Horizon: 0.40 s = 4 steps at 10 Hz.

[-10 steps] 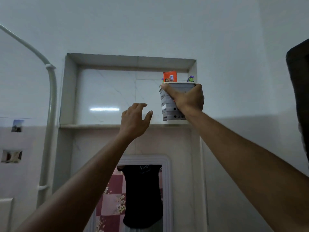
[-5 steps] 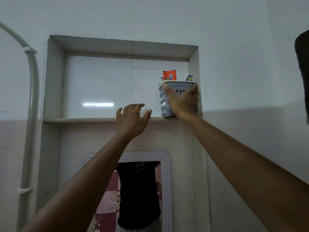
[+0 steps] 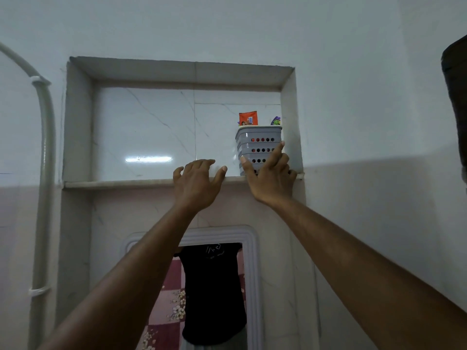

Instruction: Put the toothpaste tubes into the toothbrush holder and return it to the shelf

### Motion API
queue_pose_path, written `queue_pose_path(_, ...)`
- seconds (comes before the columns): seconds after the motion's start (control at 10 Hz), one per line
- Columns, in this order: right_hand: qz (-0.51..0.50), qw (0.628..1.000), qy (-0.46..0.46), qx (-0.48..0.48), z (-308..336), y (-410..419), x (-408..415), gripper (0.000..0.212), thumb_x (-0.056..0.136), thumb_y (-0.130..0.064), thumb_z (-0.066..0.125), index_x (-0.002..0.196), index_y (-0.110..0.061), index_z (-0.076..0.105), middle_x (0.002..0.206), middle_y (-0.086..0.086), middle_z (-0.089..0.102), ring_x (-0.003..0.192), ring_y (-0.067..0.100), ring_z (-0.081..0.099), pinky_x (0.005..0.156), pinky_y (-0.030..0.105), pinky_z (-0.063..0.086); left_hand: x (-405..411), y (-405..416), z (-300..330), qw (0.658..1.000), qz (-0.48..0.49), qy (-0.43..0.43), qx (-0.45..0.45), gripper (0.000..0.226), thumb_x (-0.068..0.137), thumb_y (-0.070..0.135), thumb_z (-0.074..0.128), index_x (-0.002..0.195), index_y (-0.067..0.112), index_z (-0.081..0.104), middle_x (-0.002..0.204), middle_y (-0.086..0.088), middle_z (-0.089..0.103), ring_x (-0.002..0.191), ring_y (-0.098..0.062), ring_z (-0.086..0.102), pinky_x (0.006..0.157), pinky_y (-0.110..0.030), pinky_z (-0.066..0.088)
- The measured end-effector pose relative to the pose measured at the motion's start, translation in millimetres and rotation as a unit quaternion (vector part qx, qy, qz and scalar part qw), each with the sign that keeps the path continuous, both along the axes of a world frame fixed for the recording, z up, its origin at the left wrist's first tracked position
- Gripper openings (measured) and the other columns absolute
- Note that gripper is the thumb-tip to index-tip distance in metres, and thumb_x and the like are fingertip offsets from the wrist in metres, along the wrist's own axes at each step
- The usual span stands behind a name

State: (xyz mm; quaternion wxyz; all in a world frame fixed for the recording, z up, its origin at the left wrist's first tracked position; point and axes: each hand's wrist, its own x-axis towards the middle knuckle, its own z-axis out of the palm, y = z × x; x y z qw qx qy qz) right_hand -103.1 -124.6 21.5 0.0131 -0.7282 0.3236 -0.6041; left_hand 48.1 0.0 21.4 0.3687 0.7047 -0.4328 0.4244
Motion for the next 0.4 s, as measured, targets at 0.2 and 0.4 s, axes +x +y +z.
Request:
queue_pose_path(0.2,0.029,1.0,0.007,0.006,-3.6,-4.3,-2.3,0.122,0.098,-0.091,0.034,0.173,-0.012,-0.021,0.177,0.022,0.016,0.157,0.044,0.034,0.13,0.058,0.027,-0.8,6.3,-2.6,0.999,-0.02,0.022,0.015,0.07,0.104,0.074,0.036,0.152,0.027,0.056,0.158,0.003,0.059,0.149,-0.022,0.051,0.122,-0.048,0.027)
queue_pose_path(0.4,0.059,0.998,-0.014,-0.032,-9.5,7.5,-21.1,0.108,0.101,-0.078,0.054,0.173,-0.011,0.008,0.172,0.019,0.021,0.154,0.039,0.035,0.123,0.058,0.043,-13.8,17.1,-10.7,0.998,-0.061,0.019,-0.021,0.063,0.105,0.068,0.044,0.151,0.027,0.057,0.157,0.003,0.059,0.149,-0.02,0.051,0.128,-0.049,0.025)
